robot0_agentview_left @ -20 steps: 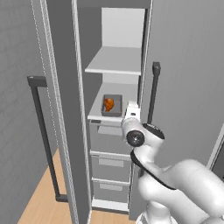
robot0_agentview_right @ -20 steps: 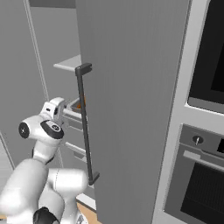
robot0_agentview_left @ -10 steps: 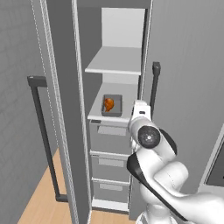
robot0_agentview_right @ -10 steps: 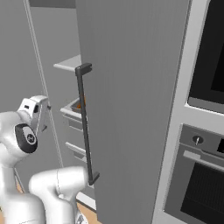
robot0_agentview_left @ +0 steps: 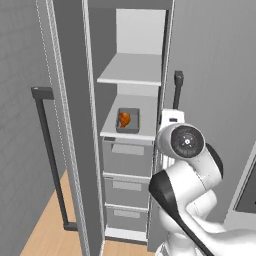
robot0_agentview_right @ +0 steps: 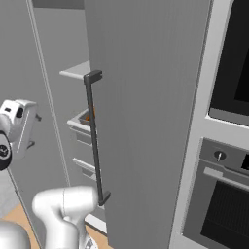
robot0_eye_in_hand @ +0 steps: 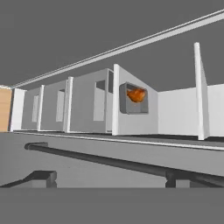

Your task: Take the meat container that has the chicken drumstick and place it on the second highest rack of the freezer. Then take the vegetable container that has the garlic and lemon wedge and place it on the highest rack of the freezer.

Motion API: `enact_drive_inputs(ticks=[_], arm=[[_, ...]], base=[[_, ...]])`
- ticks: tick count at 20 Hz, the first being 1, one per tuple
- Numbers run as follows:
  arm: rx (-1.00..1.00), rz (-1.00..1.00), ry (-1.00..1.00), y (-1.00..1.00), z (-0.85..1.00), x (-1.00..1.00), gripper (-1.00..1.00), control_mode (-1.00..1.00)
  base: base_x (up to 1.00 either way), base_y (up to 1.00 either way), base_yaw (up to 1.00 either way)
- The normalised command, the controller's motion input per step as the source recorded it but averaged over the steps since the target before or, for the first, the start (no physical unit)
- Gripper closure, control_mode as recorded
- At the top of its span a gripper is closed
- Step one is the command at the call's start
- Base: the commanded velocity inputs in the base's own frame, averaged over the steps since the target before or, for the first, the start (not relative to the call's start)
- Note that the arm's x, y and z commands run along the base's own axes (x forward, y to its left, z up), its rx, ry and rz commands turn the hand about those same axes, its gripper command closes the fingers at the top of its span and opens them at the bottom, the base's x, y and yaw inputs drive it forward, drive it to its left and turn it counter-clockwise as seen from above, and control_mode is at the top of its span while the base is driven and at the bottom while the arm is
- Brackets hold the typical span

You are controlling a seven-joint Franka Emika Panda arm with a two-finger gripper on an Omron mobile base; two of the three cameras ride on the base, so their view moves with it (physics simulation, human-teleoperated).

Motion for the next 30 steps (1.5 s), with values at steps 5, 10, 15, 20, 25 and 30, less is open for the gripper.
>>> enact_drive_inputs(ticks=[5, 10, 15, 20, 25, 30], arm=[[-0.08, 0.0, 0.15, -0.05, -0.45, -0.17, -1.0, -1.0], [0.0, 0.0, 0.0, -0.01, -0.17, 0.0, -1.0, -1.0], [0.01, -0.02, 0.0, -0.06, -0.07, -0.15, -1.0, 1.0], [0.0, 0.0, 0.0, 0.0, 0.0, 0.0, -1.0, 1.0], [0.0, 0.0, 0.0, 0.0, 0.0, 0.0, -1.0, 1.0], [0.0, 0.0, 0.0, 0.0, 0.0, 0.0, -1.0, 1.0]], base=[[0.0, 0.0, 0.0], [0.0, 0.0, 0.0], [-0.33, -0.11, -0.09], [-0.94, -0.1, -0.48], [-0.62, -0.08, -0.63], [-0.05, -0.4, -0.55]])
